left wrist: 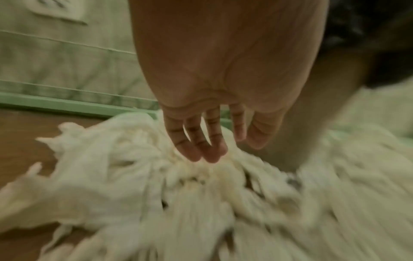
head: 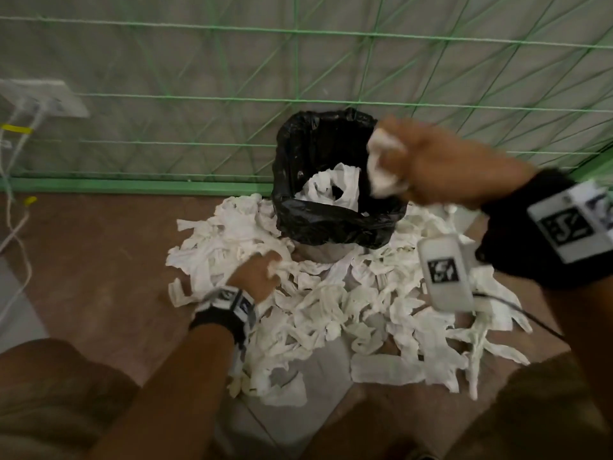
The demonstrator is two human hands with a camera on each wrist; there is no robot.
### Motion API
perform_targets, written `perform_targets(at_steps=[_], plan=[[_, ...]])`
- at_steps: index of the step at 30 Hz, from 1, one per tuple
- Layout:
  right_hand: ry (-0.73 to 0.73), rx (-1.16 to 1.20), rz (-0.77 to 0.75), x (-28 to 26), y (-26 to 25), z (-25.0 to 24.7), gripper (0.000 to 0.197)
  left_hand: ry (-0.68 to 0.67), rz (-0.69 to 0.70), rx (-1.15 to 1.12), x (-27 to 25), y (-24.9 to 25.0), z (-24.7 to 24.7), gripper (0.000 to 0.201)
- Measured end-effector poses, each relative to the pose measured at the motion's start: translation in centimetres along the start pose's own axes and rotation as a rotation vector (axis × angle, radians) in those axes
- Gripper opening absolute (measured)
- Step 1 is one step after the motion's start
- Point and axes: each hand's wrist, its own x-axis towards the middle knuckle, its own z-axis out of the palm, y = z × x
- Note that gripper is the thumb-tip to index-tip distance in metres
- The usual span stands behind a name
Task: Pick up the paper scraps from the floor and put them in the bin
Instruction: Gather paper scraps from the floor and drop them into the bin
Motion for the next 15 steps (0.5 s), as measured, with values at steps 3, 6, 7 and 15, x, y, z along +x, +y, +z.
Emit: perform_targets(at_steps=[3,6,7,15], plan=[[0.262,0.052,-0.027,2.8,-1.5,-2.8,0.029,-0.147,0.047,0.124,-1.2,1.1,5.5,0.053],[0.488,0.020,-0.008,5.3,-1.9,-3.9,0.022,-0.197,0.063,0.273,-1.0,1.3,9.6,0.049],[0.536,-0.035,-0.025,5.9,-1.9,-3.9,0.023,-0.191,0.076,0.306,-1.1,1.4,10.3,0.046],[0.106,-0.383,0.242,9.4,2.5,0.6,0.028,0.166,0.123,0.061,-1.8,2.0,8.3,0.020]])
